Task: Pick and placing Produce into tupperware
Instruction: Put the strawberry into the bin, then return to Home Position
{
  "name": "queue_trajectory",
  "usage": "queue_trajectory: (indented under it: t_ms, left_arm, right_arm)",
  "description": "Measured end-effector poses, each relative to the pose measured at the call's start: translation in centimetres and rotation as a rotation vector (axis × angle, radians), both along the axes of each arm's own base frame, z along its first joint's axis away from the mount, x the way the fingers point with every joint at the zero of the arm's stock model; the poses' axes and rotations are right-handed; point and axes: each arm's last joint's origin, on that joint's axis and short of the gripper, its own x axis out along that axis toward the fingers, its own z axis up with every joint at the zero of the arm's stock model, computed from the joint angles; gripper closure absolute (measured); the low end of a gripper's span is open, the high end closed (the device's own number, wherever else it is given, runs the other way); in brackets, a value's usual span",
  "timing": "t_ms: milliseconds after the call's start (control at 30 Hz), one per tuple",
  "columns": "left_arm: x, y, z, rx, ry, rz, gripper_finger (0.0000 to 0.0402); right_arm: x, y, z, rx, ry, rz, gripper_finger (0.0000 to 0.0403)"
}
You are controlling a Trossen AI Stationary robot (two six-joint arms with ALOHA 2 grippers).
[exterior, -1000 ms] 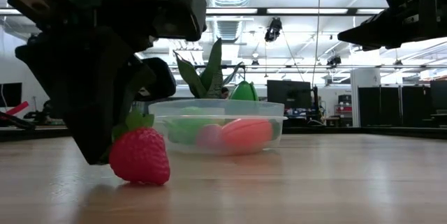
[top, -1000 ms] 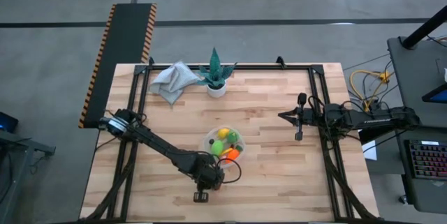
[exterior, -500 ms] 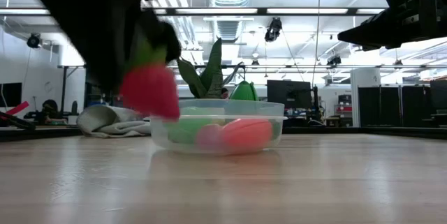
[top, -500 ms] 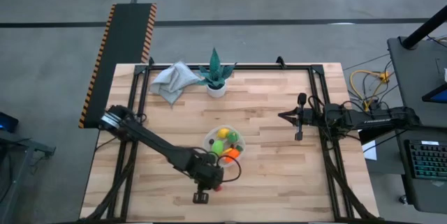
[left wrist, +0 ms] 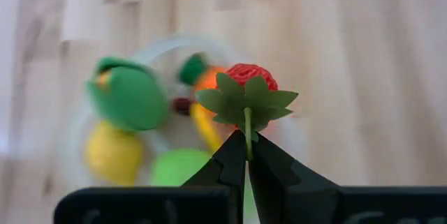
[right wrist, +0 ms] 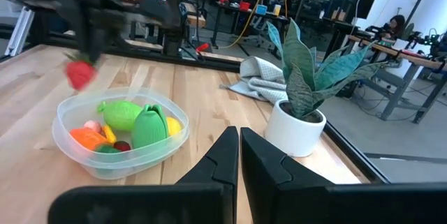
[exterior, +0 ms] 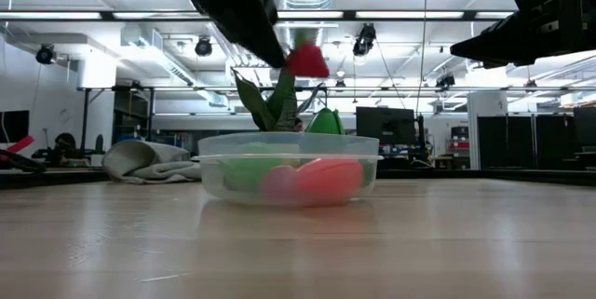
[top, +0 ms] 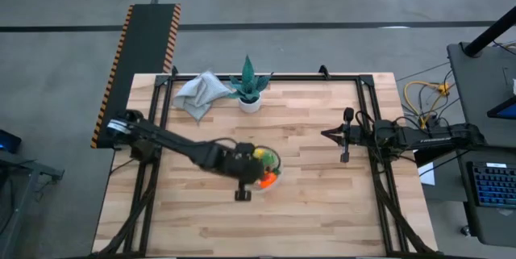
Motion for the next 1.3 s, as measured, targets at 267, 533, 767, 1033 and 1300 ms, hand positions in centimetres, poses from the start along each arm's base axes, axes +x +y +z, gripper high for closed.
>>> queue_trajectory:
  t_ms: [267, 533, 767, 1033, 1300]
  left_arm:
    - [1.3, 4.1, -2.0, 0.032, 0.070, 0.093, 0.0402]
    - [1.3, 4.3, -2.1, 0.006, 0.088, 0.070, 0.0402]
    - [1.2, 3.8, -2.2, -0.043, 0.099, 0.013, 0.0342]
    - [1.7, 3.5, -0.7, -0.040, 0.018, -0.023, 0.0287]
    - [-0.5, 3.6, 7.3, -0.003, -0.361, -0.149, 0.0393]
  right_arm:
    - [0.0, 0.0, -0.1, 0.000, 0.010, 0.000, 0.0394]
    - [0.0, 0.0, -0.2, 0.017, 0.014, -0.001, 0.0394]
    - [0.0, 0.0, -0.2, 0.018, 0.014, -0.002, 0.0394]
    - [0.0, 0.0, -0.2, 0.013, 0.015, -0.001, 0.0394]
    - [0.0, 0.0, -0.2, 0.018, 0.015, -0.001, 0.0394]
